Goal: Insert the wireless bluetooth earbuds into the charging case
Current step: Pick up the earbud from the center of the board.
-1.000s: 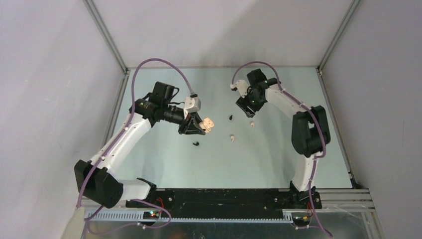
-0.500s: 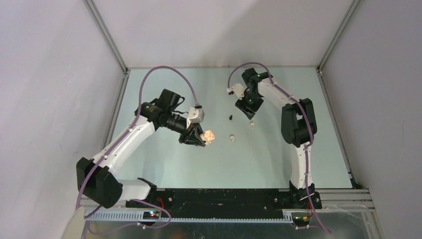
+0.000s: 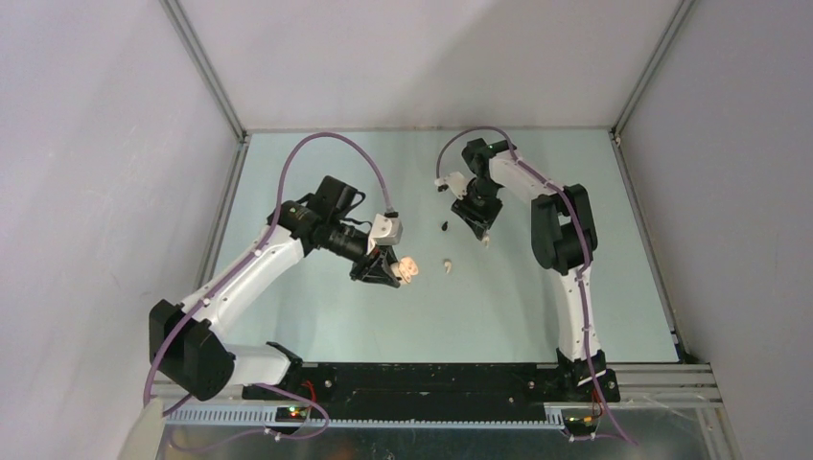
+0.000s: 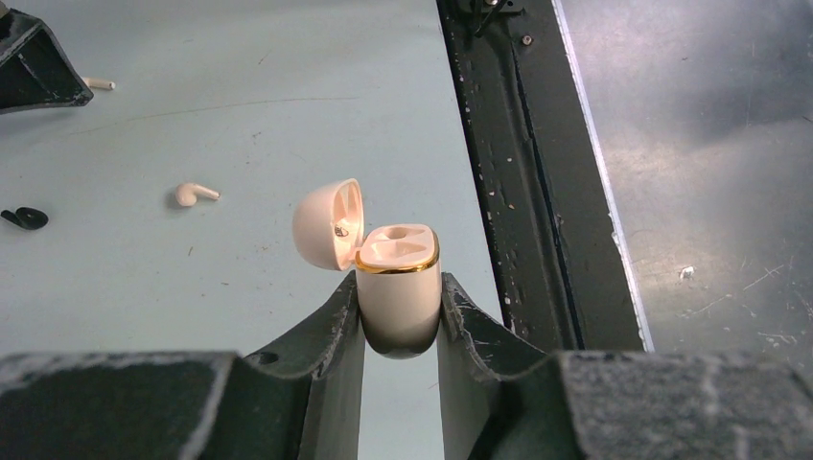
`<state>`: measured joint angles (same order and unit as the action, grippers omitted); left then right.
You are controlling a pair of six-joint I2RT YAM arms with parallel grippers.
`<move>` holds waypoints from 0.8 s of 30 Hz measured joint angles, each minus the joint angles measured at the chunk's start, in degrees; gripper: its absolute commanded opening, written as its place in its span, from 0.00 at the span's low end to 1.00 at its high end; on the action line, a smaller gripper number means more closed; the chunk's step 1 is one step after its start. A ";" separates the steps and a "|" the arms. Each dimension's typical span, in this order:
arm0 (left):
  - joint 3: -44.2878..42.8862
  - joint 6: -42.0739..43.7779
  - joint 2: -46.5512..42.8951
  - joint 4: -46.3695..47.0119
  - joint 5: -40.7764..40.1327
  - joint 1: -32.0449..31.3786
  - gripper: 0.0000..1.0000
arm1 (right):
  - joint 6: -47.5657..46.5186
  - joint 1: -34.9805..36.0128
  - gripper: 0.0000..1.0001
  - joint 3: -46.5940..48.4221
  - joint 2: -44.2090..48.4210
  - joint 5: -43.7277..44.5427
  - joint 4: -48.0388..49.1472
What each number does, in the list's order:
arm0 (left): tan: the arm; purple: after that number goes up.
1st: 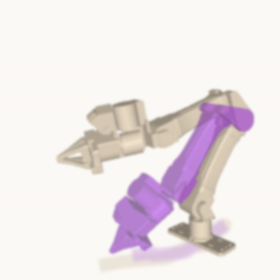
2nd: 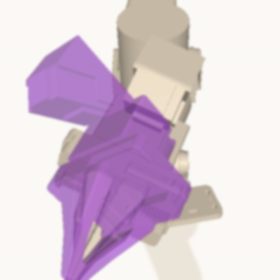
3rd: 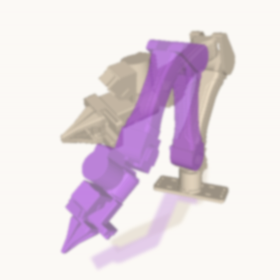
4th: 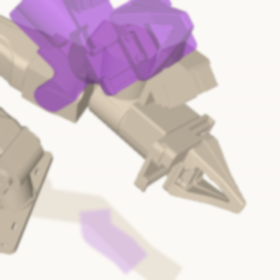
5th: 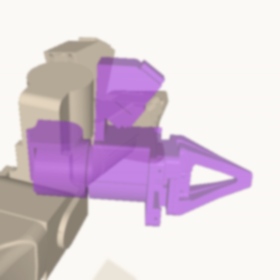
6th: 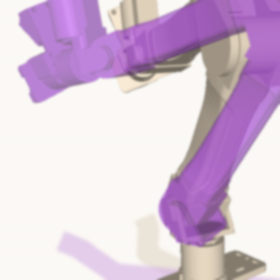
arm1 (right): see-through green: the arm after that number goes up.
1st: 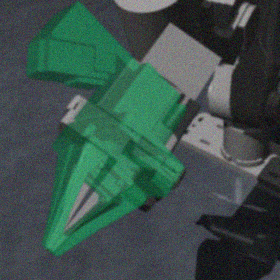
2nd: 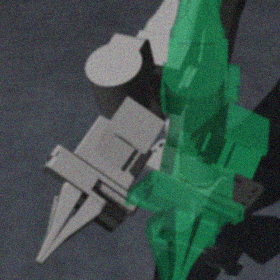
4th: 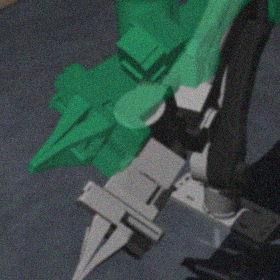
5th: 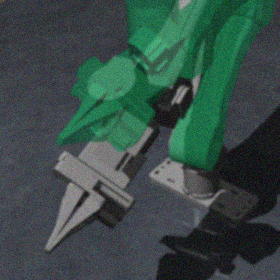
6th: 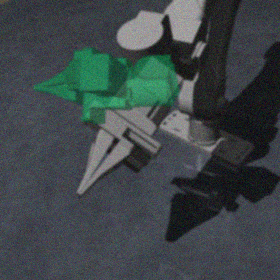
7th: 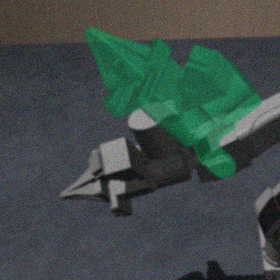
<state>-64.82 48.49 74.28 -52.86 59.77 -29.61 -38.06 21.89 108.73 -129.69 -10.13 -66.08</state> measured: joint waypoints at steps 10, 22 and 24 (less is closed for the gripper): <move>0.74 -0.33 0.00 1.31 -1.27 -0.87 0.00 | 0.09 -0.90 0.41 0.59 -2.10 -1.33 -1.49; 0.74 -0.44 0.00 1.73 -2.08 -1.31 0.00 | 0.04 -1.38 0.34 0.94 -2.56 -3.08 -1.88; 0.74 -0.44 -0.02 1.79 -2.21 -1.31 0.00 | 0.04 -1.38 0.32 0.98 -2.86 -3.10 -1.95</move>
<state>-64.07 48.05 74.26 -51.07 57.56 -30.92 -38.02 20.51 109.71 -132.55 -13.23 -68.03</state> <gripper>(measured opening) 0.317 0.337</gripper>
